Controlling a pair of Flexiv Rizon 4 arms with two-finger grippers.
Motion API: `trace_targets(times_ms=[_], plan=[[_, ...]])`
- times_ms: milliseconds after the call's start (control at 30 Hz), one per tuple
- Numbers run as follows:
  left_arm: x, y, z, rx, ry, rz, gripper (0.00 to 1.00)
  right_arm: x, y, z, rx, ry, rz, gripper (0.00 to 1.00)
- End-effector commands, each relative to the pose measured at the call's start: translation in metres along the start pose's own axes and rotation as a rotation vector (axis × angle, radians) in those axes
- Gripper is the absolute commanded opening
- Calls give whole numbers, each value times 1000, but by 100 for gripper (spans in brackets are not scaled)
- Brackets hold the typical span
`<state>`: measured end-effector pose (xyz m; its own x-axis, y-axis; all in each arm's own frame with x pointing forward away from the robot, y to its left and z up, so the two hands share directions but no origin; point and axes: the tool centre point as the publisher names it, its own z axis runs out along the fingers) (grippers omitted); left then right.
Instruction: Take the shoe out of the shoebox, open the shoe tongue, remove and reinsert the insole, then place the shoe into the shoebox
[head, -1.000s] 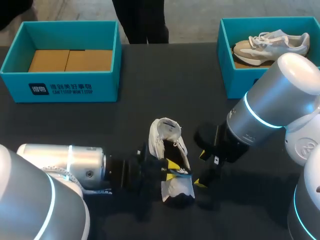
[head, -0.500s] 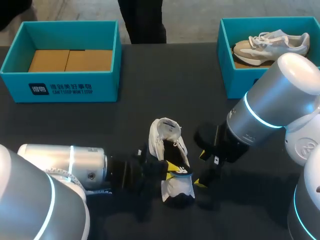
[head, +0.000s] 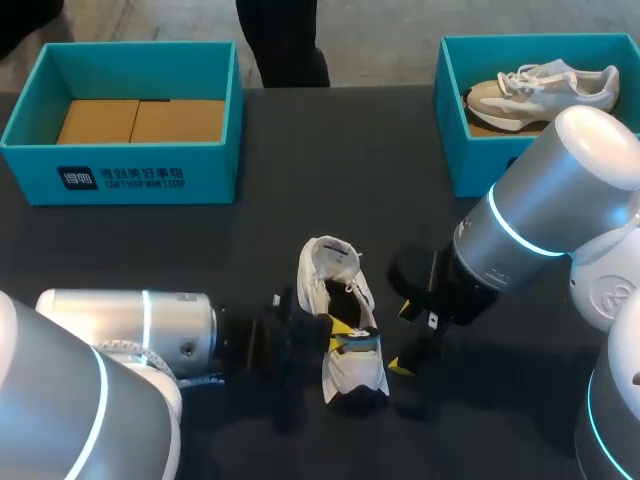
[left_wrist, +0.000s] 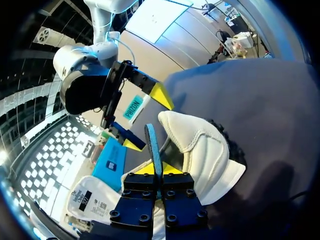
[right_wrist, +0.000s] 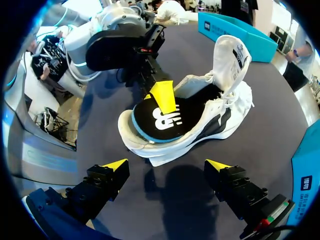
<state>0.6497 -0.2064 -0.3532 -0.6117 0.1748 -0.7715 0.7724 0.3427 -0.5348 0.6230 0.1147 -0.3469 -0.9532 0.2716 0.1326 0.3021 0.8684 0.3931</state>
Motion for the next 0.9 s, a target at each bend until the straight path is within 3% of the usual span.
trace_targets(times_ms=[33, 300, 433, 900], plan=[[-2, 4, 6, -4, 9, -4, 0, 2, 0, 1, 2, -4, 0, 100], [-3, -2, 1, 30, 5, -17, 0, 2, 0, 1, 2, -4, 0, 100], [-3, -8, -2, 54, 1, -26, 25, 2, 0, 1, 2, -4, 0, 100], [-8, -30, -8, 113, -4, -31, 23, 2, 0, 1, 2, -4, 0, 100]])
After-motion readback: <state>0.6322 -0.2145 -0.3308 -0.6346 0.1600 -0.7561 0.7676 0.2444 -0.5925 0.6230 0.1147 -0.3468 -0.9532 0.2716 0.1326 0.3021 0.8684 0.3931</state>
